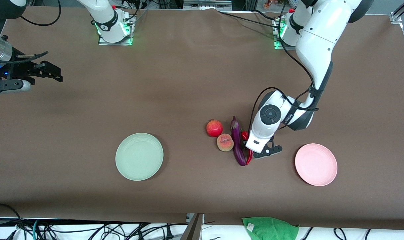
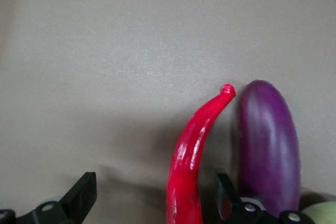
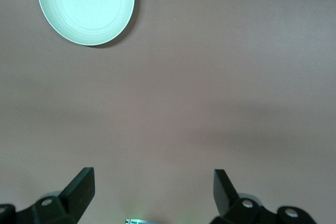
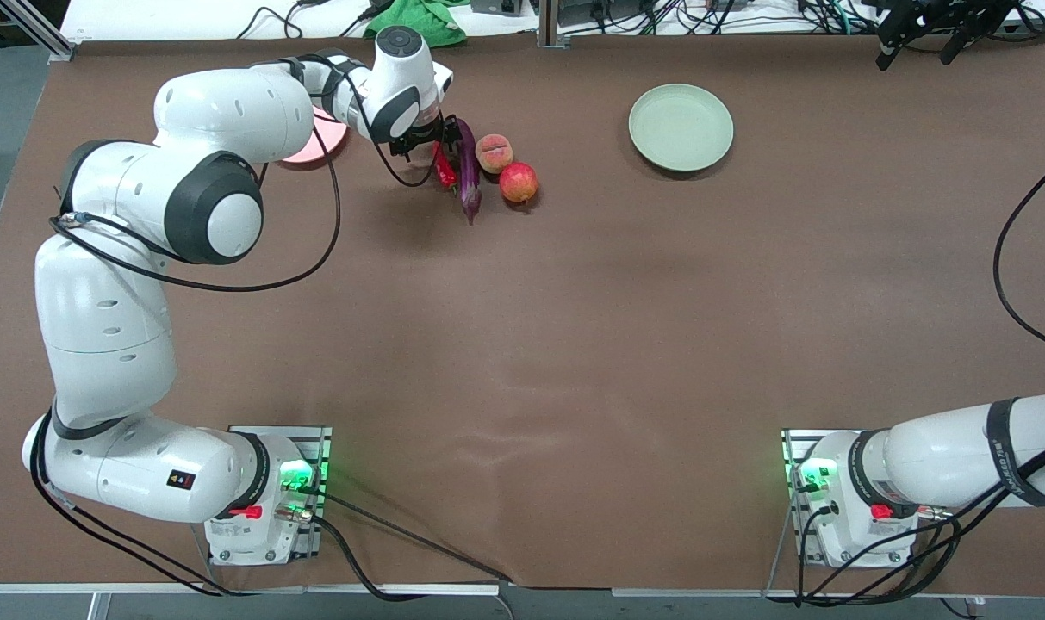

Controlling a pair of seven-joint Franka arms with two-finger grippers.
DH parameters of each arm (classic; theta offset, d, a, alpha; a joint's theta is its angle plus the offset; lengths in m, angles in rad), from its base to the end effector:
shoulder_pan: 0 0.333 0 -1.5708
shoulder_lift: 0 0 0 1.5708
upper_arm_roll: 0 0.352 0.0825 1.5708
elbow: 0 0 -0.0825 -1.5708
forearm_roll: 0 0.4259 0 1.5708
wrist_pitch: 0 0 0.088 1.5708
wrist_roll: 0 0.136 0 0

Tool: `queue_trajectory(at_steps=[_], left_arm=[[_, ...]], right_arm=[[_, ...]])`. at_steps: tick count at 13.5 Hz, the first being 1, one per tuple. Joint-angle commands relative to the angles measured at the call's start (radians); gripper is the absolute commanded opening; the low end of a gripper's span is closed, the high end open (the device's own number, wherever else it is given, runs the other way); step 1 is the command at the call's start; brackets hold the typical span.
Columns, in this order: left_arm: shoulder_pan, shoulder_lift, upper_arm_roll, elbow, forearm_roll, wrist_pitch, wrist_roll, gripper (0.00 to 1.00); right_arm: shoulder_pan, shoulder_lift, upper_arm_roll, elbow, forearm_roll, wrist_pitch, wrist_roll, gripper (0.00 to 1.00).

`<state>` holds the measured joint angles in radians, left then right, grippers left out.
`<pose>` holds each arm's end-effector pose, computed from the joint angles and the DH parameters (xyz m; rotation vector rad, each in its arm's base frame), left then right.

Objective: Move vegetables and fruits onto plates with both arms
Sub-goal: 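Grasp the red chili with the left gripper and lift it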

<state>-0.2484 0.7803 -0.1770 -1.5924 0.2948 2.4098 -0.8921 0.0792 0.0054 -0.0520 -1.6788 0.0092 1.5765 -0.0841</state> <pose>0.6988 -0.2914 0.1510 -3.0732 -0.4735 -0.1443 0.5895 0.0174 0.5737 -3.1203 -0.1729 0.1680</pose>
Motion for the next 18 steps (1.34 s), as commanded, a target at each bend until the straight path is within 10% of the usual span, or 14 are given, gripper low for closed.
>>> queue_trajectory(at_steps=[1,3,6,9,18], left_arm=[[0.008,0.01,-0.009,0.003,0.027,0.009,-0.019,0.93],[0.003,0.02,-0.009,0.005,0.026,0.023,-0.028,0.88],[0.003,0.019,-0.016,0.003,0.023,0.026,-0.033,0.35],[0.005,0.017,-0.022,0.003,0.023,0.025,-0.056,0.06],[0.176,-0.05,-0.039,0.02,0.003,0.003,0.304,0.03]], right_arm=[[-0.006,-0.005,-0.008,-0.005,0.015,-0.01,-0.008,1.0],[-0.006,-0.007,-0.008,-0.004,0.015,-0.01,-0.008,1.0],[-0.006,-0.007,-0.008,-0.005,0.015,-0.009,-0.008,1.0],[-0.004,-0.005,-0.006,-0.004,0.015,-0.007,-0.008,1.0],[-0.001,-0.004,0.003,0.005,0.015,0.033,-0.008,1.0]])
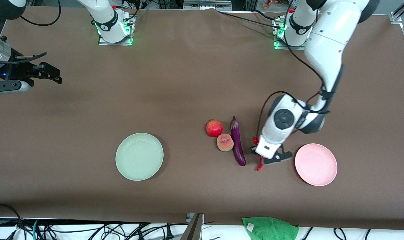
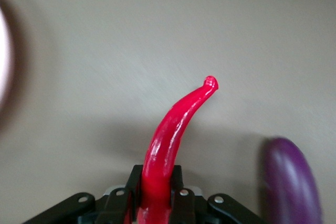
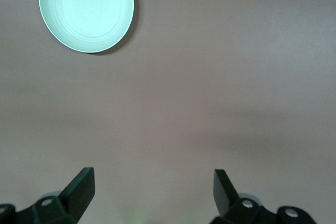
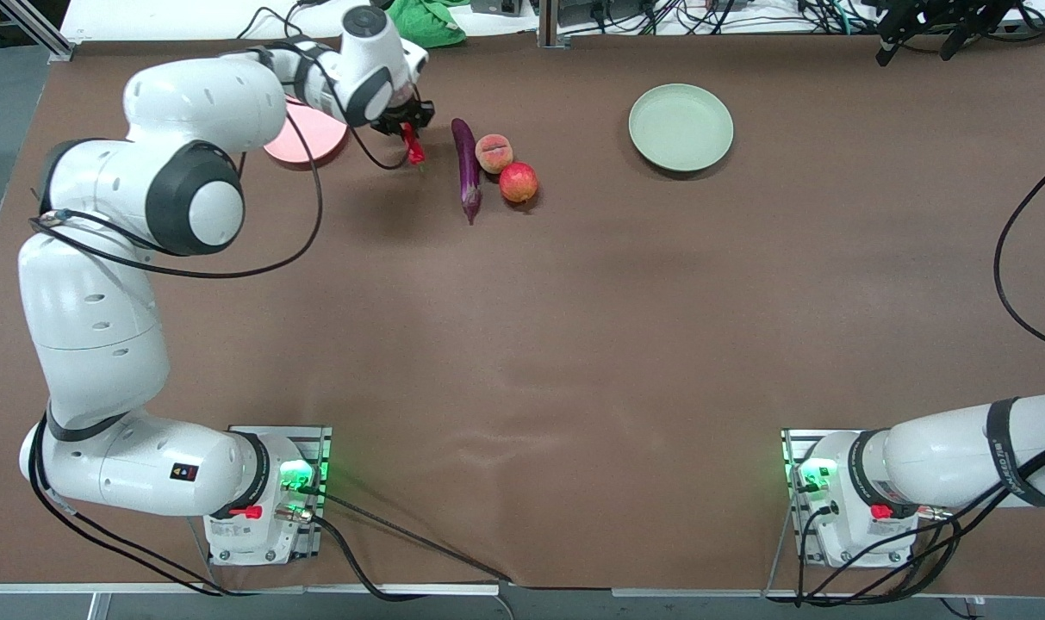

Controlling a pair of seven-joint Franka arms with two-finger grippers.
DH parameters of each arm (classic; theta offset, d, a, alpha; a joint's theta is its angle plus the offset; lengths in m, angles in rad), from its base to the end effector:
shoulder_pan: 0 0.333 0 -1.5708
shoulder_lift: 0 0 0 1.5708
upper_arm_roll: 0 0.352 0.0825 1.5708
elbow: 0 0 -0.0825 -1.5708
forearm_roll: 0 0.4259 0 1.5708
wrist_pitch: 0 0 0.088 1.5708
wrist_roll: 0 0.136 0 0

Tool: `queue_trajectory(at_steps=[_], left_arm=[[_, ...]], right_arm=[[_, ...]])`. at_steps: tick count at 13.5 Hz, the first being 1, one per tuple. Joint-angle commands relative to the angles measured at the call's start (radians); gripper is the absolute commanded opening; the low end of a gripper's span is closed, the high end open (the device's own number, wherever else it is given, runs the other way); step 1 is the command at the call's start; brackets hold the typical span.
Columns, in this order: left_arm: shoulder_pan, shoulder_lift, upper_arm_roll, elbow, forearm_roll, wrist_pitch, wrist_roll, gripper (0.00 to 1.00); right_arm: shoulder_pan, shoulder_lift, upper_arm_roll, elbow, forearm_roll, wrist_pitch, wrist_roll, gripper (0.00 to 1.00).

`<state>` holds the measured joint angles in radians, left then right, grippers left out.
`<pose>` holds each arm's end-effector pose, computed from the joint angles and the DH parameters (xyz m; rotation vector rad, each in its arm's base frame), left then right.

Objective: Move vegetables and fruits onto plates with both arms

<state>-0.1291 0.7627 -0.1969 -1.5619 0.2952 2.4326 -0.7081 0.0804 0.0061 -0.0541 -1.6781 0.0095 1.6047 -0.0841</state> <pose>0.7418 -0.2219 0.1822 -3.1116 -0.3620 -0.2326 0.5938 0.0170 0.5757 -3.1230 -0.1714 0.1239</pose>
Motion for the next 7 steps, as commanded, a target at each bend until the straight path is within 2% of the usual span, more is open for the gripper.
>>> queue_trajectory(at_steps=[1,4,7], left_arm=[[0.078,-0.036,-0.018,0.002,-0.042,-0.021,0.19,0.03],[0.161,-0.039,-0.001,0.057,-0.099,-0.079,0.462,0.04],[0.186,-0.037,0.083,0.057,-0.117,-0.078,0.639,0.06]], right_arm=[[-0.001,-0.001,0.005,0.006,0.015,0.003,-0.008,1.0],[0.002,0.014,0.005,0.023,0.015,0.006,-0.009,1.0],[0.051,0.041,0.008,0.055,0.006,0.014,0.006,1.0]])
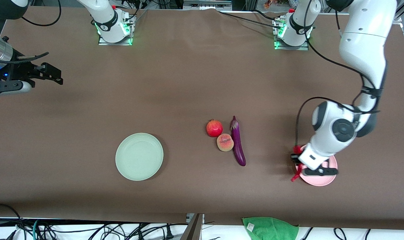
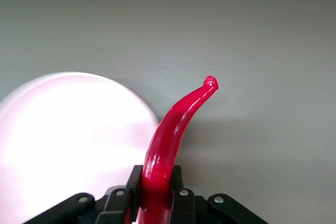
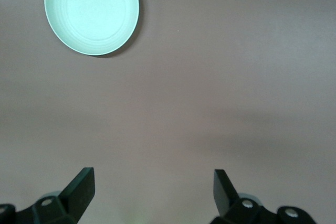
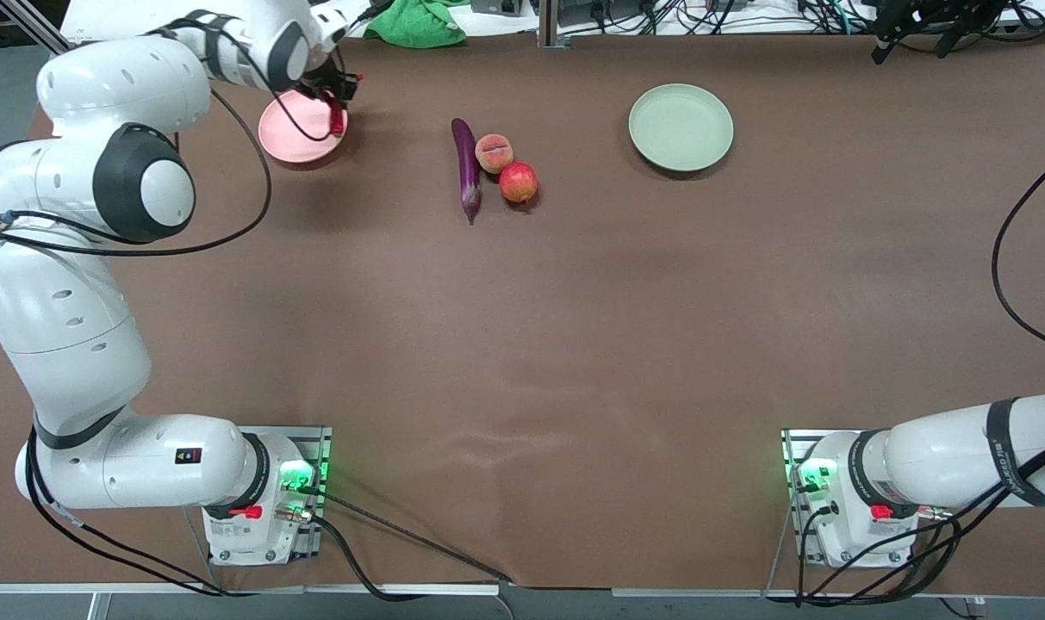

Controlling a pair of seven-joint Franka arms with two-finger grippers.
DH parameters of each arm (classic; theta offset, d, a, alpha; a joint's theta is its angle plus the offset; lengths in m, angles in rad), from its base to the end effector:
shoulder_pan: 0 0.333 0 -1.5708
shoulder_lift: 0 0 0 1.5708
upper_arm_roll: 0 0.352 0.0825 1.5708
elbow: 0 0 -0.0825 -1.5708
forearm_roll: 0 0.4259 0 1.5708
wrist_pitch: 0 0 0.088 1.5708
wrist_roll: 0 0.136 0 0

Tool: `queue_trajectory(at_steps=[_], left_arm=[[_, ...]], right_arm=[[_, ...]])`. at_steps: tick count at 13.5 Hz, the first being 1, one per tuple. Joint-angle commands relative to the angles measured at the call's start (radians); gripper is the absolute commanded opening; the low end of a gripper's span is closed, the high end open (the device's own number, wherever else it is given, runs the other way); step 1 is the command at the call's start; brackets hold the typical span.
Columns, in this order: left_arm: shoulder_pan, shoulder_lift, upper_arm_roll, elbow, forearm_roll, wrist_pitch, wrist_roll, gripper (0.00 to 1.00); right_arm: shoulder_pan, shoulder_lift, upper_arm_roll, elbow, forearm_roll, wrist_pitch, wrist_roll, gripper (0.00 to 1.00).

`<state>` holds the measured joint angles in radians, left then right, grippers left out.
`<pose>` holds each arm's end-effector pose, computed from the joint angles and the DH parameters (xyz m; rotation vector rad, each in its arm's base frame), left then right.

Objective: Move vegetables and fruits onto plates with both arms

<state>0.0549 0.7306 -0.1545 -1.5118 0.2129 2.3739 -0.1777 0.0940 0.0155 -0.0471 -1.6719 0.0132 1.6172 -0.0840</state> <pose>0.7855 -0.0525 0.2215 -3.0948 0.0287 -0.2317 0.5980 0.0300 0.5743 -3.1194 -0.2027 0.1094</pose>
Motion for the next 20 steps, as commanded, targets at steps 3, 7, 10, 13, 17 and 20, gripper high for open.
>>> queue_trajectory(at_steps=[3,7,10,13,17,20], left_arm=[[0.006,0.021,0.095,0.008,-0.121,-0.002,0.216,0.09],[0.019,0.039,0.099,0.005,-0.136,0.01,0.23,0.16],[0.037,0.052,0.099,-0.004,-0.153,0.048,0.23,0.3],[0.036,0.053,0.099,-0.004,-0.171,0.05,0.23,0.64],[0.036,0.053,0.099,0.002,-0.178,0.048,0.225,1.0],[0.026,0.049,0.099,0.005,-0.236,0.045,0.219,1.0]], right_arm=[[0.085,0.118,0.0,0.055,-0.019,0.04,-0.011,1.0],[0.124,0.166,0.003,0.06,-0.012,0.053,0.006,1.0],[0.179,0.227,0.003,0.06,0.116,0.116,0.114,1.0],[0.306,0.334,0.007,0.07,0.191,0.296,0.355,1.0],[0.499,0.594,0.007,0.333,0.188,0.414,0.612,1.0],[0.575,0.751,0.006,0.489,0.182,0.522,0.724,1.0]])
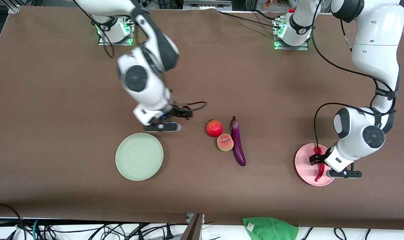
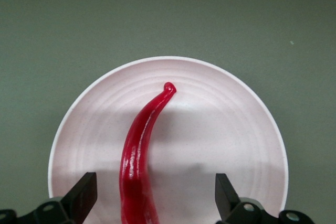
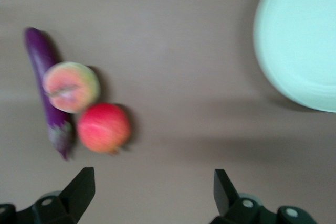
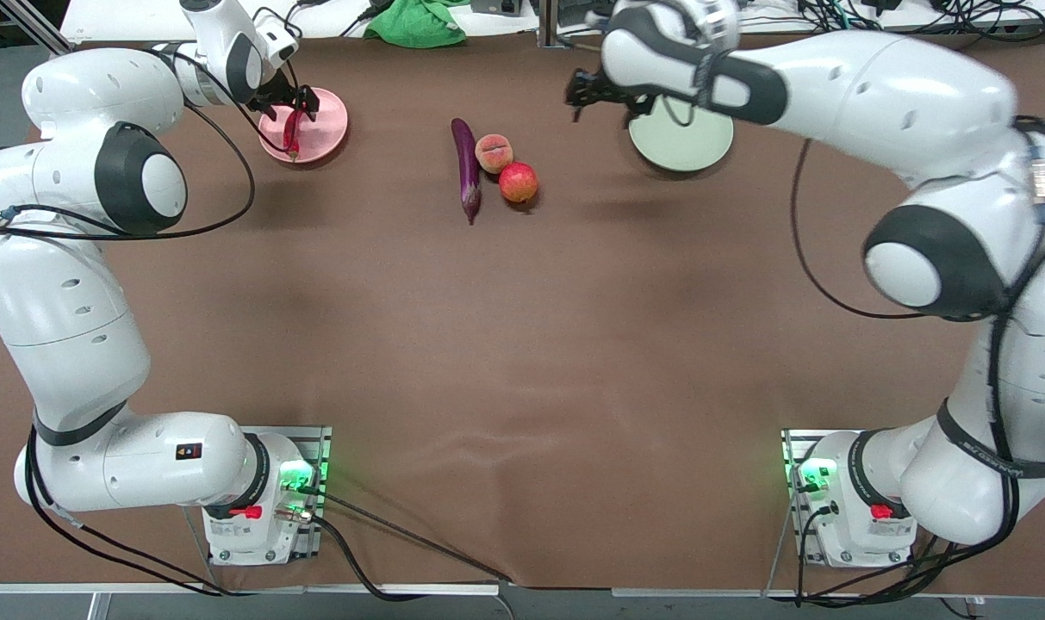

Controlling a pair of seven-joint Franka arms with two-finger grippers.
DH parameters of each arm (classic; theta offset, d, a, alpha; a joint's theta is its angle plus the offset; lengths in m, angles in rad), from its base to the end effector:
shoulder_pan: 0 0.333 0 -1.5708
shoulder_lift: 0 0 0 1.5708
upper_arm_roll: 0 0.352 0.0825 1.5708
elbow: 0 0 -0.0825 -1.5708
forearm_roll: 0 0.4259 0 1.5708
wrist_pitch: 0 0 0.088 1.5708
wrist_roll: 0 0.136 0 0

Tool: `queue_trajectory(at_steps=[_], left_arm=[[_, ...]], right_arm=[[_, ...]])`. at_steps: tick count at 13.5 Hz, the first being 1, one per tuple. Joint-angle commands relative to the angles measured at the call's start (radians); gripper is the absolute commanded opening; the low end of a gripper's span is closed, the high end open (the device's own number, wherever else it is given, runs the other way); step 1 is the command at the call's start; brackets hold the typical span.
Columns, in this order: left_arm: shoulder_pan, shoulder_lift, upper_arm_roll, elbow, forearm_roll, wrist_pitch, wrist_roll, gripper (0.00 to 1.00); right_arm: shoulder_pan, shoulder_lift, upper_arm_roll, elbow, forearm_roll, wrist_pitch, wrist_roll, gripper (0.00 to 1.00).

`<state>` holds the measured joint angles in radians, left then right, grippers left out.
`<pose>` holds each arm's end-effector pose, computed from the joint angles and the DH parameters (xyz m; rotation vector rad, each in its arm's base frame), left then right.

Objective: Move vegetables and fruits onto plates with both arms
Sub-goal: 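Grasp the red apple with the right gripper while the left gripper withdraws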

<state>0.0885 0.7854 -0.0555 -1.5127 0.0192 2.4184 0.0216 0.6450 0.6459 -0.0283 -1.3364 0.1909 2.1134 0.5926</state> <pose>0.7834 0.0330 0.1783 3.1144 0.0255 0.1905 0.6474 0.4814 0.3475 -2.9398 0.0839 -0.0308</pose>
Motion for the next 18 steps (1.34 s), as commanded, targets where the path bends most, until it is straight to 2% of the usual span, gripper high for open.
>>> queue_trajectory(at_steps=[1,4,6,8,11,14,18], left_arm=[[-0.01,-0.008,0.0,0.008,-0.042,-0.004,0.017,1.0],[-0.01,-0.012,-0.006,0.008,-0.044,-0.01,0.018,1.0],[-0.012,-0.015,-0.013,0.008,-0.044,-0.019,0.015,1.0],[-0.021,-0.02,-0.023,0.008,-0.051,-0.039,0.011,1.0],[-0.026,-0.026,-0.053,0.006,-0.079,-0.045,-0.035,1.0],[-0.055,-0.038,-0.056,0.008,-0.071,-0.076,-0.127,1.0],[-0.076,-0.06,-0.058,-0.001,-0.065,-0.088,-0.15,1.0]], right_arm=[[0.047,0.145,-0.015,0.155,-0.001,0.08,0.049,1.0],[0.094,0.21,-0.021,0.152,-0.077,0.122,0.082,1.0],[0.128,0.254,-0.022,0.152,-0.088,0.196,0.119,1.0],[0.142,0.281,-0.022,0.151,-0.126,0.215,0.125,1.0],[0.156,0.307,-0.022,0.151,-0.13,0.253,0.151,1.0],[0.159,0.333,-0.022,0.151,-0.131,0.3,0.168,1.0],[0.159,0.333,-0.022,0.151,-0.127,0.309,0.17,1.0]])
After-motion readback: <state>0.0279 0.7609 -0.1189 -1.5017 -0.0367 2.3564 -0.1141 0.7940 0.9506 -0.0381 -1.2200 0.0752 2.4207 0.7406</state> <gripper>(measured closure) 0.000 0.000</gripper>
